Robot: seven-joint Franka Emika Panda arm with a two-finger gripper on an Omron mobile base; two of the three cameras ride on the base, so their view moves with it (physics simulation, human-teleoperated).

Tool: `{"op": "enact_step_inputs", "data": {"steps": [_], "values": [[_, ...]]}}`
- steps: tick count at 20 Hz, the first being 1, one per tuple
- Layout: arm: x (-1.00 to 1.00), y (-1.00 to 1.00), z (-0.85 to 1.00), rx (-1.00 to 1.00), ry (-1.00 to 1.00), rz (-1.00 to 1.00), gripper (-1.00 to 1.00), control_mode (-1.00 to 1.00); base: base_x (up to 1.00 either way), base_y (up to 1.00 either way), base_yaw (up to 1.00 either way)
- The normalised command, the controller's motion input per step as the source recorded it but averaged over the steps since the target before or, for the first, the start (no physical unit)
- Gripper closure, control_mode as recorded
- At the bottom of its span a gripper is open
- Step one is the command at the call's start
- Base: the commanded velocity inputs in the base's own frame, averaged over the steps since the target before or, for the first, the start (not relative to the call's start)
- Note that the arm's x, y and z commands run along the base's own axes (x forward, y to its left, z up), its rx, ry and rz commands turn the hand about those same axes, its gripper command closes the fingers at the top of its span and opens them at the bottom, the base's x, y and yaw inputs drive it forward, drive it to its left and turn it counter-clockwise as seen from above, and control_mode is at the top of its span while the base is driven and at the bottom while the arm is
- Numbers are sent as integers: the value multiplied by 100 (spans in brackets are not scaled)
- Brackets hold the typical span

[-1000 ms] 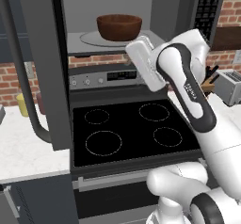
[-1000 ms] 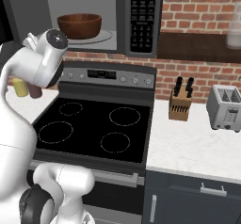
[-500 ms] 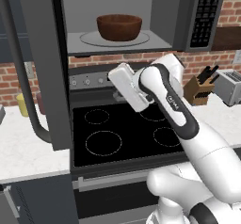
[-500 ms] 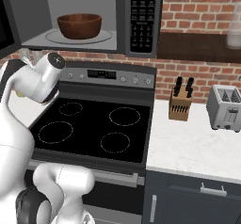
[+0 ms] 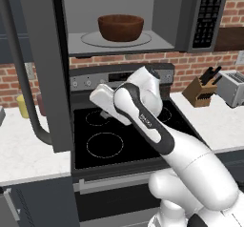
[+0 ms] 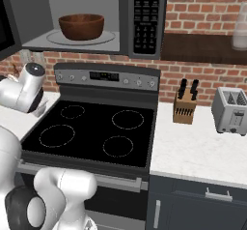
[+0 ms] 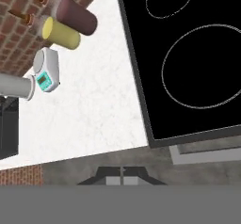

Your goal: Open the microwave, place the bowl with waffle inside the microwave, then close the microwave door and turn it on.

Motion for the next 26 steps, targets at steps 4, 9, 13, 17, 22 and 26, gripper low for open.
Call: {"op": "enact_step_inputs", "data": {"steps": [4,9,13,17,22,26], "values": [[-3,37,-41,-37,0,2,100,-100,0,0,0],[0,8,-29,-20,-19,8,100,-100,0,0,0],[-1,0,-15,-14,-32,15,100,-100,0,0,0],[0,0,-10,-10,-36,19,100,-100,0,0,0],[0,0,-22,-12,-33,19,100,-100,0,0,0],[0,2,-10,-17,-27,11,100,-100,0,0,0]]}}
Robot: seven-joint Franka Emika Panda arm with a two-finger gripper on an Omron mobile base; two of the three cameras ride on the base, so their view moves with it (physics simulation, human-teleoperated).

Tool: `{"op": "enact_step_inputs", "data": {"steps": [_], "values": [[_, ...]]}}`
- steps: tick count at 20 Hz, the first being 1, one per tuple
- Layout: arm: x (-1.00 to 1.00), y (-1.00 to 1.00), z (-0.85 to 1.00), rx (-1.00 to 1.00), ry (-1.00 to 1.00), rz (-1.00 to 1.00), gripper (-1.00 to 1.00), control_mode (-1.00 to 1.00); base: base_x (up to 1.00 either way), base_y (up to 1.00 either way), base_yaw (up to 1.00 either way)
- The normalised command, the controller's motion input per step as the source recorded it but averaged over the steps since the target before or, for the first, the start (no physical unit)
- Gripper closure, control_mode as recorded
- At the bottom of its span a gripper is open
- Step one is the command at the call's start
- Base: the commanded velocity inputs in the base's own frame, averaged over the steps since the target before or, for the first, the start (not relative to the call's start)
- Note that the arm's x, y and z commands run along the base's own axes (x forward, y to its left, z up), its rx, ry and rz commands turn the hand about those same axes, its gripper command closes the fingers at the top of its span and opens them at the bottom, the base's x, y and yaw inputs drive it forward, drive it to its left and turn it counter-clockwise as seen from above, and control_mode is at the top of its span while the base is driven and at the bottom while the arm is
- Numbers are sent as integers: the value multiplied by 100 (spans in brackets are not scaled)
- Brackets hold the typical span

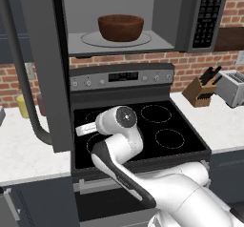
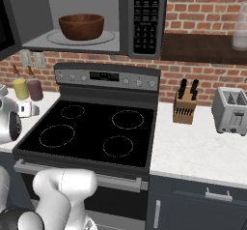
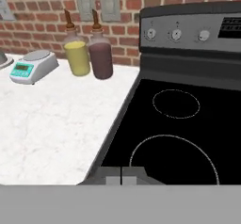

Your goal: Open the microwave, place the bowl with waffle inside the microwave, then close the microwave door and turn it on.

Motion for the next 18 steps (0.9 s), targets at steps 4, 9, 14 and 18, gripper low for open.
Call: {"op": "enact_step_inputs", "data": {"steps": [4,9,14,18], "values": [[-3,36,7,-22,-19,1,100,-100,0,0,0],[-15,56,19,-29,-14,0,100,-100,0,0,0],[-13,55,22,-32,-12,-1,100,-100,0,0,0],[-8,54,14,-29,-9,-2,100,-100,0,0,0]]}}
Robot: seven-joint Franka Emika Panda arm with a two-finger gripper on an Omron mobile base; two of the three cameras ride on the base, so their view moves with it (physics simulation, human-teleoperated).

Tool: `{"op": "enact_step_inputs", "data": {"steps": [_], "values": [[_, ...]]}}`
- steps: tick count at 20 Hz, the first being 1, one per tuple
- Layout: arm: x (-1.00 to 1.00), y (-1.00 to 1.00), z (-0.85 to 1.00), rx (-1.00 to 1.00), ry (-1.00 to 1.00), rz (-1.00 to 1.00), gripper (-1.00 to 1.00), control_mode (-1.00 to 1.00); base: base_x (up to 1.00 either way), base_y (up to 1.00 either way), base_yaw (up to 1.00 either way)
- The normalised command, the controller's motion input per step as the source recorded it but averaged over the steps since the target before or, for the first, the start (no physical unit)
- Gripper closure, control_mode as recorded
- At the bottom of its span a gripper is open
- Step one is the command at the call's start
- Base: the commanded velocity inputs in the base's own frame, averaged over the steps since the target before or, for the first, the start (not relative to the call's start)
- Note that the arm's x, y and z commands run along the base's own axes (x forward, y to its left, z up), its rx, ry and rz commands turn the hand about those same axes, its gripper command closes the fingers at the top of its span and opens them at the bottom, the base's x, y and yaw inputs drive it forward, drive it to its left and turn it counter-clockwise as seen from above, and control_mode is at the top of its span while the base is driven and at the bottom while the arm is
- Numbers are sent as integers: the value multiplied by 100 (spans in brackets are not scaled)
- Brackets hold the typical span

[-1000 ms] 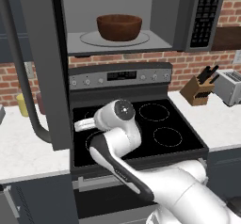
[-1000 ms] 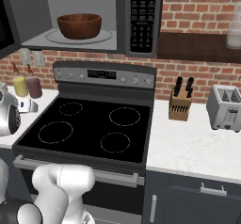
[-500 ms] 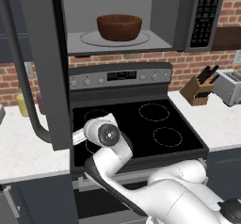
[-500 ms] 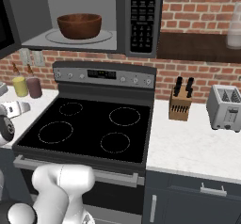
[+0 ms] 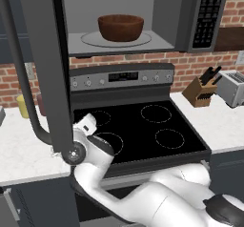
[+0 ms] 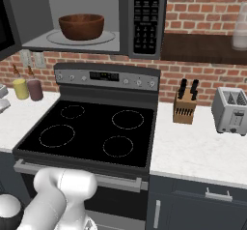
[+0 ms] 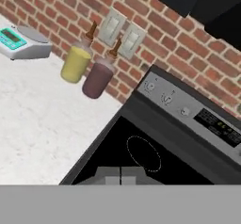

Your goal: Open the microwave, place the bowl with waffle inside the microwave, then close the microwave door and turn it on.

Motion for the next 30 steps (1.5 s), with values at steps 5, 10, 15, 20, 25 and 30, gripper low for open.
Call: {"op": "enact_step_inputs", "data": {"steps": [5,10,15,20,25,30], "values": [[-7,51,0,-32,-16,-4,100,-100,0,0,0],[-9,58,3,-35,-30,-6,100,-100,0,0,0],[-19,37,37,-31,-42,-7,100,-100,0,0,0],[-47,3,94,-13,-37,-6,100,-100,0,0,0],[-42,0,100,-3,-24,-4,100,-100,0,0,0],[-36,-6,95,0,-15,-4,100,-100,0,0,0]]}}
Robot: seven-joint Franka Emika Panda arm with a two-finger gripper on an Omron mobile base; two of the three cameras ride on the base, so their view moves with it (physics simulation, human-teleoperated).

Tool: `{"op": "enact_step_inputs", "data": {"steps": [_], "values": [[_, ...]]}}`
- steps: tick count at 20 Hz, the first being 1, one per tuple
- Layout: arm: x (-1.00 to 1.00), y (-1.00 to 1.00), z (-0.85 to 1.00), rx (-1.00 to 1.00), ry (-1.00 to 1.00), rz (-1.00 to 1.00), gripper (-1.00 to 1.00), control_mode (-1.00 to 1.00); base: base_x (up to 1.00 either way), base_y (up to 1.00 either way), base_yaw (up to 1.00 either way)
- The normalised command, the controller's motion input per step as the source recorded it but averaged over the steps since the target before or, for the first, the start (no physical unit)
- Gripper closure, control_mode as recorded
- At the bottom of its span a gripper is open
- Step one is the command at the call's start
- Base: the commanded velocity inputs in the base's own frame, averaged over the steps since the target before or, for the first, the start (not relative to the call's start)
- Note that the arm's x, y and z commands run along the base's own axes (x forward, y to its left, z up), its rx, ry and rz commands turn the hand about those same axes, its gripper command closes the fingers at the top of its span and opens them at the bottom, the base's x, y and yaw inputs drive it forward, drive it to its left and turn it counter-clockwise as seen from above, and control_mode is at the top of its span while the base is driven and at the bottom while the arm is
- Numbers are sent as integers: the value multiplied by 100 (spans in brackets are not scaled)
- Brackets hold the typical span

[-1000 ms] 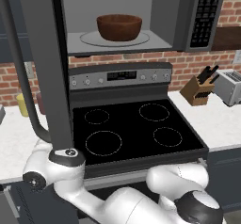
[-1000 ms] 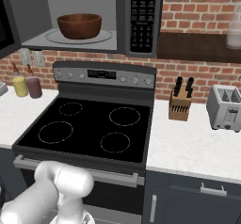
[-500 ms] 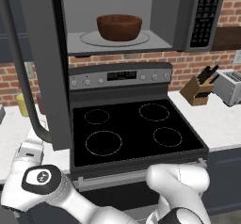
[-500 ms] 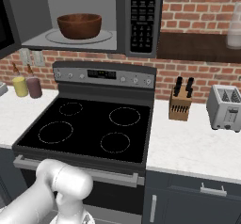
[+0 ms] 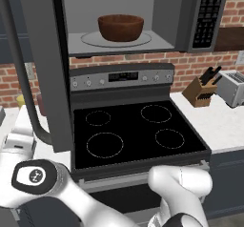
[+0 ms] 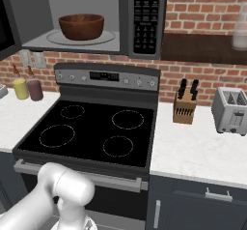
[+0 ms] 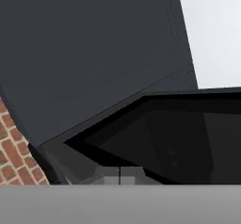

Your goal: Open the microwave, place the bowl with waffle inside the microwave, then close the microwave door and turn it on.

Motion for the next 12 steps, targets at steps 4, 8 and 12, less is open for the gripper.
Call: {"op": "enact_step_inputs", "data": {"steps": [4,8,12], "values": [[-14,-37,78,0,-5,-2,100,-100,0,0,0],[-4,-64,70,2,-1,0,100,-100,0,0,0],[-6,-88,56,6,0,0,100,-100,0,0,0]]}}
